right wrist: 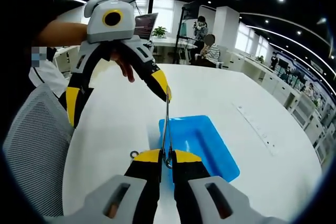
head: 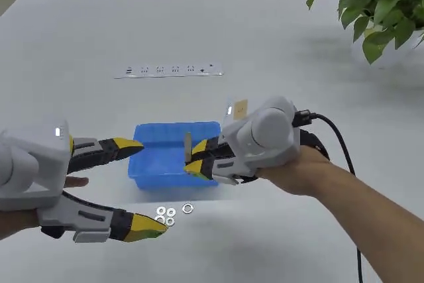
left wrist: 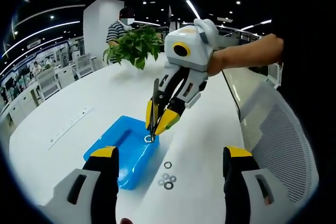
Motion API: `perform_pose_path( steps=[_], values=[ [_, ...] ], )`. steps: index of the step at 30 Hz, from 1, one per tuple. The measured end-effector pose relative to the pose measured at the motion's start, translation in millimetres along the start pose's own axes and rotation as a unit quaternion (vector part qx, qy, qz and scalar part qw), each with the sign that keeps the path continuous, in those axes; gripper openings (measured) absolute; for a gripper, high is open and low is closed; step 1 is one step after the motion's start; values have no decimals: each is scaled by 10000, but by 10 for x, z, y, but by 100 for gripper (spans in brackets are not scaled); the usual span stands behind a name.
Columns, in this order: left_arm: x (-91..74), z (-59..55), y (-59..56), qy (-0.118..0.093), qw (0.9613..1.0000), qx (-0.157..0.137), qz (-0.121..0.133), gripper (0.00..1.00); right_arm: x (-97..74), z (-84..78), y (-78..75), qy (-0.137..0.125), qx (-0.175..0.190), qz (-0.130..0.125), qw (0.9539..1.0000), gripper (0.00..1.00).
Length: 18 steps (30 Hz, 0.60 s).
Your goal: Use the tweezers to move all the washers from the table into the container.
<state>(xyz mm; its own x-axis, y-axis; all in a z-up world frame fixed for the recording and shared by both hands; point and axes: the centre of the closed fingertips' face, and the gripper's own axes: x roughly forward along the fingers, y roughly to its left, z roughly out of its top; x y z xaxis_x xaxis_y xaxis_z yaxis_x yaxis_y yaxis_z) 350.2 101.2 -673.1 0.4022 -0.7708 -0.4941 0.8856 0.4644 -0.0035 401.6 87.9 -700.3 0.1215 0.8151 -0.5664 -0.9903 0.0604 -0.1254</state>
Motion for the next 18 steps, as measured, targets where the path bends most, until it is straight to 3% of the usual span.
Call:
perform_pose_path(
  steps=[4, 18],
  values=[
    [-12, 21, 33, -102, 9998, -79, 152, 98, 17, 0, -101, -27, 1, -72, 10000, 8],
    [-20, 13, 44, -143, 9995, -169, 218, 99, 180, -119, -319, -52, 41, -144, 9999, 8]
  ],
)
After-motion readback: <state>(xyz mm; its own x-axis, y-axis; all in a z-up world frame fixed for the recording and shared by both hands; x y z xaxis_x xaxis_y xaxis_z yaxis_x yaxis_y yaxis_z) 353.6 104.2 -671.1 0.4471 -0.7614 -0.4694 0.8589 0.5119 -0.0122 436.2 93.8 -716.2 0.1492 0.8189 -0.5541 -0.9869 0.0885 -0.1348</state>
